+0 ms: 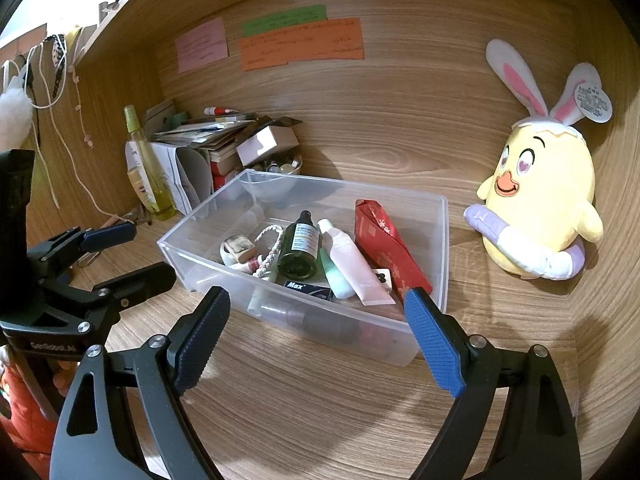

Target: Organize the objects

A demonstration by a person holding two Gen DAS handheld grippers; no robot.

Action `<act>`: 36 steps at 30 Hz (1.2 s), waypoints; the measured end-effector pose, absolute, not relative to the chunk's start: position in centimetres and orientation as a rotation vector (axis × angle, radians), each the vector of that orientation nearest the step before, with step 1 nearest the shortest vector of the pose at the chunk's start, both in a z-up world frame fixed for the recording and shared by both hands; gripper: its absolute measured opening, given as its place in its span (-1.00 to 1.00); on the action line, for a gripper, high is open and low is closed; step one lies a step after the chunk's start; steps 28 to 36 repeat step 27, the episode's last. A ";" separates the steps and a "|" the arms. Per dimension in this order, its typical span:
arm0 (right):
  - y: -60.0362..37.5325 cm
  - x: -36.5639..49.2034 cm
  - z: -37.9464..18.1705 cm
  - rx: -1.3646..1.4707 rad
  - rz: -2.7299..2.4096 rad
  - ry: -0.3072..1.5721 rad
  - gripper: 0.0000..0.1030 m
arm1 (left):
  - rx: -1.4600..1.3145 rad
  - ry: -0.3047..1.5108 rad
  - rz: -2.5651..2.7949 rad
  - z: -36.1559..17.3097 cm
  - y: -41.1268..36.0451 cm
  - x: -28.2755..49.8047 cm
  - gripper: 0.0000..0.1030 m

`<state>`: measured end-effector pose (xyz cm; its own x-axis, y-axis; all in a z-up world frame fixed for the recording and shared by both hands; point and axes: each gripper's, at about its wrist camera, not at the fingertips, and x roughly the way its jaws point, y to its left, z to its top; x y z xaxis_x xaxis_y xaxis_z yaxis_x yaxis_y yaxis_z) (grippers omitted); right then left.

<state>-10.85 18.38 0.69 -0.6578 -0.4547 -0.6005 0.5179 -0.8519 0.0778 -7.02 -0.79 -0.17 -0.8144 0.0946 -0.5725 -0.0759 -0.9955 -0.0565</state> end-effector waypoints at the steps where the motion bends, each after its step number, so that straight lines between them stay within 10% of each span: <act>1: 18.4 -10.8 0.7 0.850 -2.452 0.136 0.70 | -0.922 -0.048 2.905 -0.2 -0.8 -7.0 0.89; 36: 18.7 -10.9 0.8 0.851 -2.451 0.146 0.70 | -0.931 -0.067 2.890 -0.4 -0.8 -6.9 0.89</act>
